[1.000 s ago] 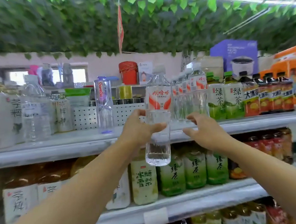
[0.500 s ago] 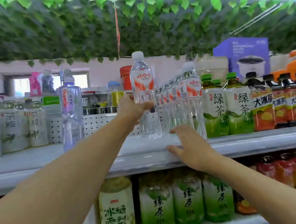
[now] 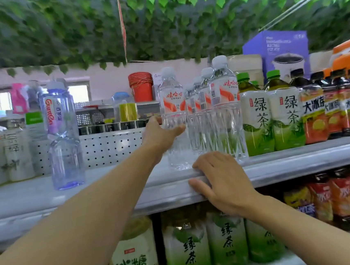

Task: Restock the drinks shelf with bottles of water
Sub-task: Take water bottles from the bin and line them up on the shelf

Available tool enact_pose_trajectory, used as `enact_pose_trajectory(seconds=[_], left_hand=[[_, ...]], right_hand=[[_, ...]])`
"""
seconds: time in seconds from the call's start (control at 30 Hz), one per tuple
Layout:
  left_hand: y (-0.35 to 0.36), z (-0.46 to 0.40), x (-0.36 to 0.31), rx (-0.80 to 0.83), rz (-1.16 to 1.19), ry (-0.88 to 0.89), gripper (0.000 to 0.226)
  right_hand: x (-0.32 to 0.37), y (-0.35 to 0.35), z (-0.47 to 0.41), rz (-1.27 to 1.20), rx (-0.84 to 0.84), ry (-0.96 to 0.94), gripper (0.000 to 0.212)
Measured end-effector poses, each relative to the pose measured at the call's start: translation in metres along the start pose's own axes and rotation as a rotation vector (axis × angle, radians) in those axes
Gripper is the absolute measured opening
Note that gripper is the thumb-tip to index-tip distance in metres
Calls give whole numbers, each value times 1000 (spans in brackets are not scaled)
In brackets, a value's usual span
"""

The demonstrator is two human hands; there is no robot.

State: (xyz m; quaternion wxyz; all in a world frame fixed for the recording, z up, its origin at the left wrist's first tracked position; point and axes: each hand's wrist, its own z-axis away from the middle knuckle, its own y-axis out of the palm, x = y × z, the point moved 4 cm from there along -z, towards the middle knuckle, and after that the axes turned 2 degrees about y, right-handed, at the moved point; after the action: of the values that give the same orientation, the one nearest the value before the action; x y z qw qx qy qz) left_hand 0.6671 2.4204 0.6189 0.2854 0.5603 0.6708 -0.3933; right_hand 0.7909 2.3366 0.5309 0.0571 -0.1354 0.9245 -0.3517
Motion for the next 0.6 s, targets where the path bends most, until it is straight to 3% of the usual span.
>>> enact_pose_trajectory(seconds=[0.27, 0.6], left_hand=[[6, -11, 16, 183, -128, -46, 66], [29, -73, 31, 211, -399, -106, 68]], right_hand=[[-3, 5, 0, 66, -103, -19, 44], [-5, 8, 1, 51, -167, -31, 44]])
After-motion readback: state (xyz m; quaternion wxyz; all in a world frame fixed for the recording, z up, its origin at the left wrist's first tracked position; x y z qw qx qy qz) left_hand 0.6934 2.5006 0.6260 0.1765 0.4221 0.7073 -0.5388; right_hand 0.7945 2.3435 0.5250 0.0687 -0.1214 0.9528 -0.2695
